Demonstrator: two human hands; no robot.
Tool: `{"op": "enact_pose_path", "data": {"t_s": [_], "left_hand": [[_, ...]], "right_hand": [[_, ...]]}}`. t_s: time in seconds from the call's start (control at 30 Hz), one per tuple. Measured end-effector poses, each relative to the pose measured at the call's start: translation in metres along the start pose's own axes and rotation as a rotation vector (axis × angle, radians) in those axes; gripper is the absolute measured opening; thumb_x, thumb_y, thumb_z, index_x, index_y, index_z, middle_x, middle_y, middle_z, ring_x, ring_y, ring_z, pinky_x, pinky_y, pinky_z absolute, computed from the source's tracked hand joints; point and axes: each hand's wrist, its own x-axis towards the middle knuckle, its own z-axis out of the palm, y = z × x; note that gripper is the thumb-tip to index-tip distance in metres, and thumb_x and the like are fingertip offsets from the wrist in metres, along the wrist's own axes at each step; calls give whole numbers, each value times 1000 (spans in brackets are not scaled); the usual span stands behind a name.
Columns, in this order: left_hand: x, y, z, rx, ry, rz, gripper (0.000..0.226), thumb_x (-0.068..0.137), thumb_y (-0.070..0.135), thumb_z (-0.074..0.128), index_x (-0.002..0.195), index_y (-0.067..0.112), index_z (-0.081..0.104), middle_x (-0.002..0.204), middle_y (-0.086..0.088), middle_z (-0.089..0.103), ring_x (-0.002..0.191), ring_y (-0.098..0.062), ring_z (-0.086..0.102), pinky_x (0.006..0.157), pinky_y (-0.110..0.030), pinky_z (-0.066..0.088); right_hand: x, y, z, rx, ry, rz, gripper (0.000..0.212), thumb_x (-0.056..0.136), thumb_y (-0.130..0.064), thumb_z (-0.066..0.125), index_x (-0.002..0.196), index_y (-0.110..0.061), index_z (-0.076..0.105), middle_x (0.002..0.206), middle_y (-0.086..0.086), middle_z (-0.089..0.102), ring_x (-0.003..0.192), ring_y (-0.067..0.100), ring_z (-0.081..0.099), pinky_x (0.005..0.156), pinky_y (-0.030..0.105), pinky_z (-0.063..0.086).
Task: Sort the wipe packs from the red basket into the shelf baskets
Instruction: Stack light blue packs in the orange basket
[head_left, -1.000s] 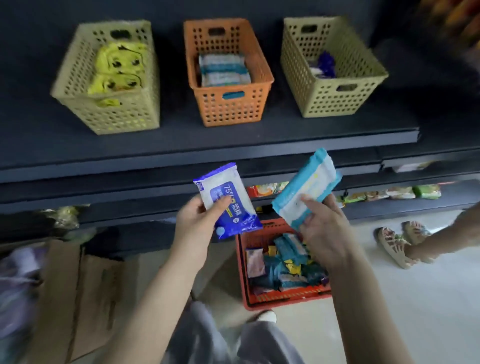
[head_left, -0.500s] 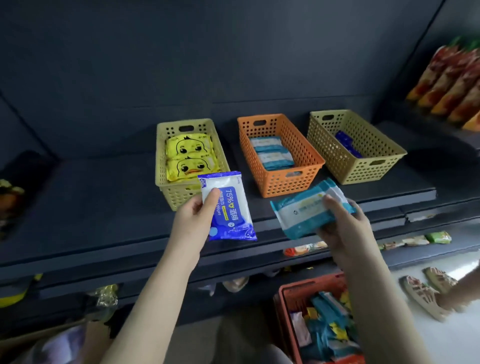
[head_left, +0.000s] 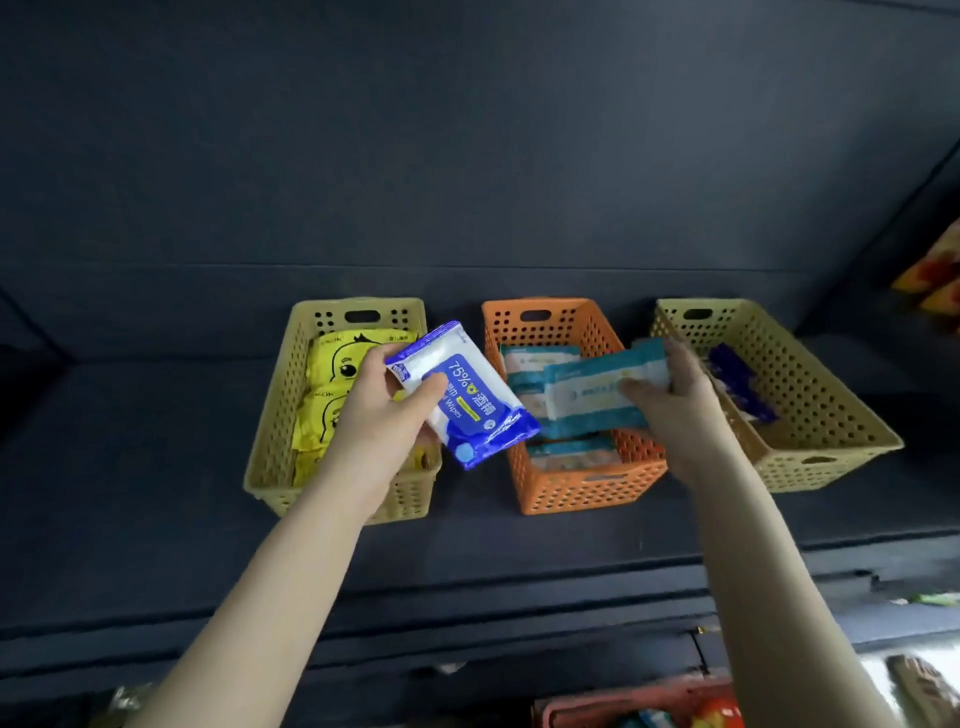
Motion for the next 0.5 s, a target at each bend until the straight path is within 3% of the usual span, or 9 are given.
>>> {"op": "enact_pose_path", "data": {"t_s": [0.13,0.27,0.37,0.5], "left_hand": [[28,-5,11,-65,26,-57,30,90,10,65,110,29,54,101,2,69,79,-12,73,58,-30,57],[44,-10,13,-110,49,-117,26,89,7,64,103,27,55,98,-4,71,81,-18,73,59,-32,58],[53,-13,12,-144,50,-164,27,88,8,65,107,23,53,102,-8,70,84,-23,73,62,-37,59],[65,-17,11,-146,25,-220,36,87,10,67,116,20,48,110,-9,67,91,-25,71,71,-46,60]], "right_hand": [[44,25,8,-356,-269,142,45,87,5,60,122,-21,47,107,6,63,90,21,66,65,33,58],[57,46,9,-392,-407,402,46,81,1,68,120,-15,50,106,11,66,91,26,69,80,44,58],[63,52,6,-651,-418,370,45,77,-12,74,114,-22,51,110,7,61,95,25,64,86,45,54],[59,48,12,-975,-426,223,42,77,-14,68,112,-32,52,112,2,51,90,19,56,75,33,52]]}}
